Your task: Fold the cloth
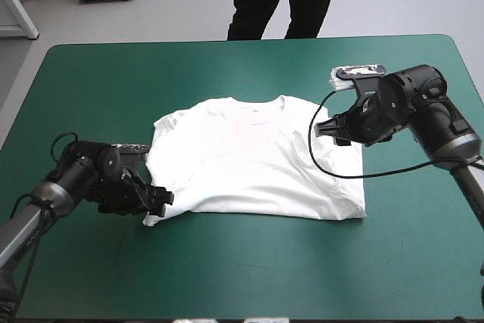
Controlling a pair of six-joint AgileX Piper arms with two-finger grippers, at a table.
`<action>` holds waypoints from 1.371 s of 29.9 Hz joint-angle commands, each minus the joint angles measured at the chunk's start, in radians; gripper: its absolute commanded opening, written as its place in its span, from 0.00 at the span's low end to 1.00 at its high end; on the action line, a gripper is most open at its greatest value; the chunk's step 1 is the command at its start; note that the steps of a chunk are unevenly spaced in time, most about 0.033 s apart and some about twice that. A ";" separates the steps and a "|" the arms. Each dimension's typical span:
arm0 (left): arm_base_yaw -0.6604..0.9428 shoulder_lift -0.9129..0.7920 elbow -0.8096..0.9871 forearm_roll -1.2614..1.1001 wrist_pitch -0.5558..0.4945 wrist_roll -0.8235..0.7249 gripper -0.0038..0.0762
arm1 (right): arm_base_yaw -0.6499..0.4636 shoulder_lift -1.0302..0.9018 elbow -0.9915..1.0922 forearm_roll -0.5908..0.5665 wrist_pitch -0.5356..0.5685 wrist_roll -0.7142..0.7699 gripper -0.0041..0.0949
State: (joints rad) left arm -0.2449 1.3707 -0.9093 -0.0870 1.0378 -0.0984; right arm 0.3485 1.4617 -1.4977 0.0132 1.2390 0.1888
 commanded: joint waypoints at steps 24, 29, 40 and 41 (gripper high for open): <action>-0.003 0.121 0.069 -0.105 -0.128 0.098 0.04 | 0.000 -0.038 -0.032 0.021 0.009 0.030 0.53; -0.003 0.121 0.069 -0.105 -0.128 0.104 0.04 | 0.000 -0.038 -0.014 0.043 0.009 0.041 0.53; -0.003 0.121 0.069 -0.105 -0.132 0.123 0.04 | 0.000 -0.038 0.240 -0.033 -0.024 0.074 0.56; -0.003 0.121 0.069 -0.105 -0.132 0.123 0.04 | 0.000 -0.038 0.258 -0.031 -0.028 0.069 0.57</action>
State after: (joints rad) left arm -0.2447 1.4894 -0.8476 -0.1713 0.9253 0.0187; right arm 0.3485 1.4617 -1.2581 0.0092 1.2377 0.2587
